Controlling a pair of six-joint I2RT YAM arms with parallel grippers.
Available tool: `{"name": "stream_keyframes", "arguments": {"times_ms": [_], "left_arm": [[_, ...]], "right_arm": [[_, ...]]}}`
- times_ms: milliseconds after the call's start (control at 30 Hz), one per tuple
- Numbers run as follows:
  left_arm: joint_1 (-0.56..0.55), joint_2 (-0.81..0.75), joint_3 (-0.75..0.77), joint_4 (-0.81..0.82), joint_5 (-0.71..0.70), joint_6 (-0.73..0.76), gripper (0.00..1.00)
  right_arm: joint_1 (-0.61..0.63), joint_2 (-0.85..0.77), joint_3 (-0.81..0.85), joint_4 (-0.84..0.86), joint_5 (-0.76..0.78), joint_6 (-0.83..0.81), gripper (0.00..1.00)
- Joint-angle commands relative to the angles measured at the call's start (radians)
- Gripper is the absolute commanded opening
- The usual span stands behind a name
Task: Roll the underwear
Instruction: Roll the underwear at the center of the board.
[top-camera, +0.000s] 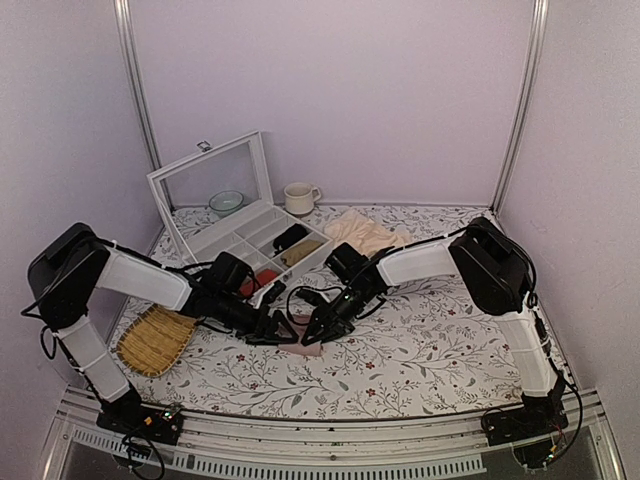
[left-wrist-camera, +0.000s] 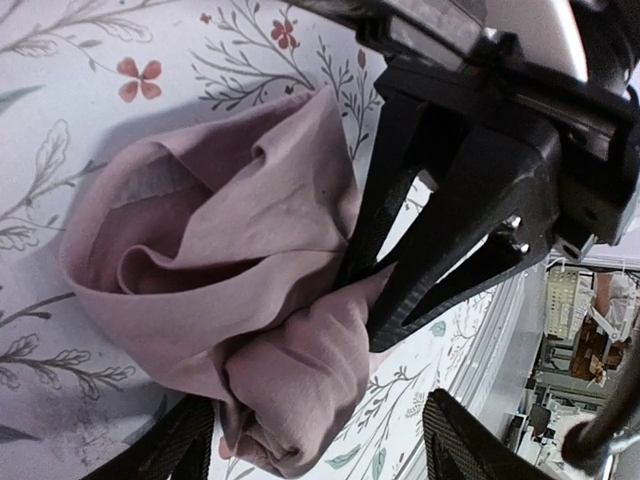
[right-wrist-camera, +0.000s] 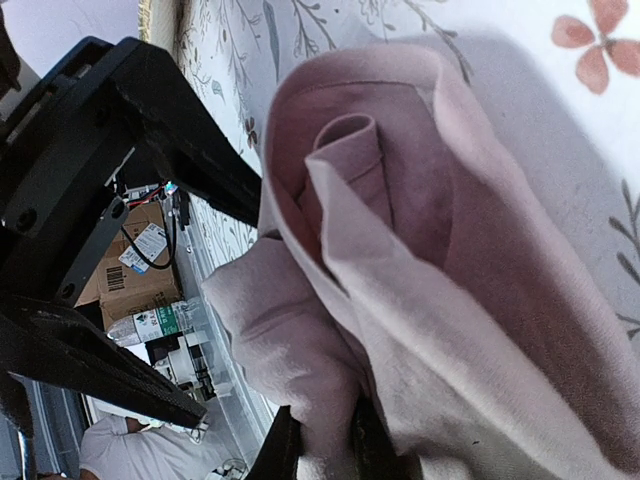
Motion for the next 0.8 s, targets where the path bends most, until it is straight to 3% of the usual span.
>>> {"name": "stream_keyframes", "arguments": {"times_ms": [0,233,533,667,767], "left_arm": [[-0.026,0.058,0.011,-0.001,-0.005,-0.002,0.62],[-0.038,0.093,0.018,0.003,-0.009,-0.01,0.0],[-0.028,0.082,0.022,-0.015,-0.018,-0.002,0.0],[-0.023,0.081,0.027,-0.027,-0.01,0.016,0.0],[-0.02,0.083,0.031,-0.045,-0.007,0.032,0.0]], "right_arm": [[0.002,0.082,-0.012,0.007,0.114,-0.013,0.0],[0.002,0.079,-0.014,0.003,0.116,-0.017,0.0],[0.006,0.068,-0.014,0.0,0.136,-0.035,0.0],[0.012,-0.018,-0.057,0.06,0.166,-0.059,0.23],[0.018,-0.1,-0.102,0.133,0.204,-0.068,0.31]]}}
